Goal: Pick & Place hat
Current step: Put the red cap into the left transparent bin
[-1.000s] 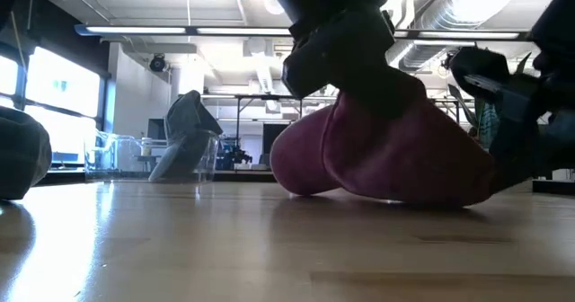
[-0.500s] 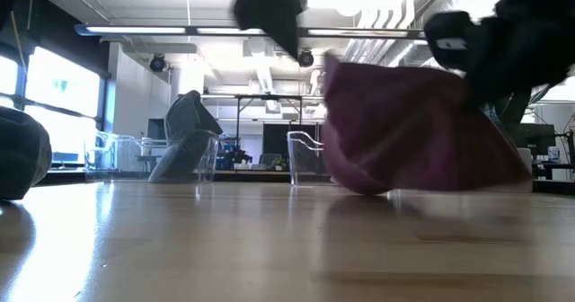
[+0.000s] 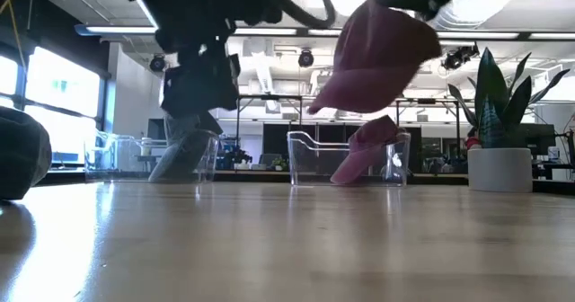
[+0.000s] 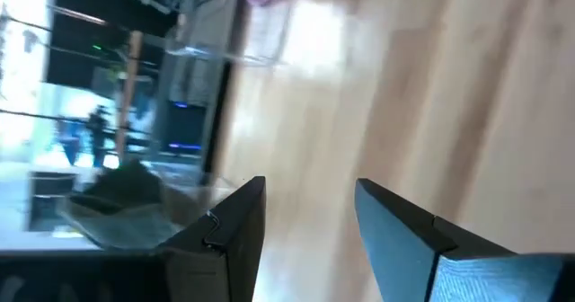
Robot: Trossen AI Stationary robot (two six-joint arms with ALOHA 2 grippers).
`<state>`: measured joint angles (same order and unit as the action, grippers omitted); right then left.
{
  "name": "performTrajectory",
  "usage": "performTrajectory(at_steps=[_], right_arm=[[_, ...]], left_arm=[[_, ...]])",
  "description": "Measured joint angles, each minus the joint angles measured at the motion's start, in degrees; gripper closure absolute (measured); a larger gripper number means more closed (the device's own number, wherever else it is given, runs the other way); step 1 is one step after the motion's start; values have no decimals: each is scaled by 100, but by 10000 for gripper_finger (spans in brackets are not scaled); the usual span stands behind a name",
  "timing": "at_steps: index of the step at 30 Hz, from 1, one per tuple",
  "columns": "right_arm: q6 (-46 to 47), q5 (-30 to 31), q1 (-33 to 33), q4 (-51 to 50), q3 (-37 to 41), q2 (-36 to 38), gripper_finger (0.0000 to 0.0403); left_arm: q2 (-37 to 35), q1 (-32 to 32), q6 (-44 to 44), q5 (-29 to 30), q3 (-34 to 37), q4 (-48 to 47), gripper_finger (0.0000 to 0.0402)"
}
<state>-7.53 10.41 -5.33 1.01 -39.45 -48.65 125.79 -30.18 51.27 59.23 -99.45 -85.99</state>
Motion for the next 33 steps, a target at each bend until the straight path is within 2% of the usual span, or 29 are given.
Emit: performTrajectory(at_steps=[4, 9, 13, 18, 22, 26, 33], right_arm=[[-31, -685, -974, 22, -563, -433, 388], [-124, -971, -2052, -2, -1348, -1399, 388], [160, -1531, -2632, -135, -1896, -2225, 382], [217, -1686, -2984, -173, -2277, -3102, 383], [263, -1666, -3187, -174, -2404, -3483, 385], [402, -1348, -3310, -317, -2414, -3477, 379], [505, -1217, -3375, -574, -2425, -3305, 381]], left_arm=[[-8, -49, -83, -288, 248, 834, 235], [-8, 31, -950, -379, 316, 1825, 235], [-8, 25, -1394, -449, 310, 2297, 235], [-8, 24, -1601, -468, 310, 2475, 234], [-8, 29, -1607, -477, 310, 2477, 234], [-8, 29, -1609, -494, 310, 2476, 234], [-8, 29, -1652, -517, 310, 2459, 234]])
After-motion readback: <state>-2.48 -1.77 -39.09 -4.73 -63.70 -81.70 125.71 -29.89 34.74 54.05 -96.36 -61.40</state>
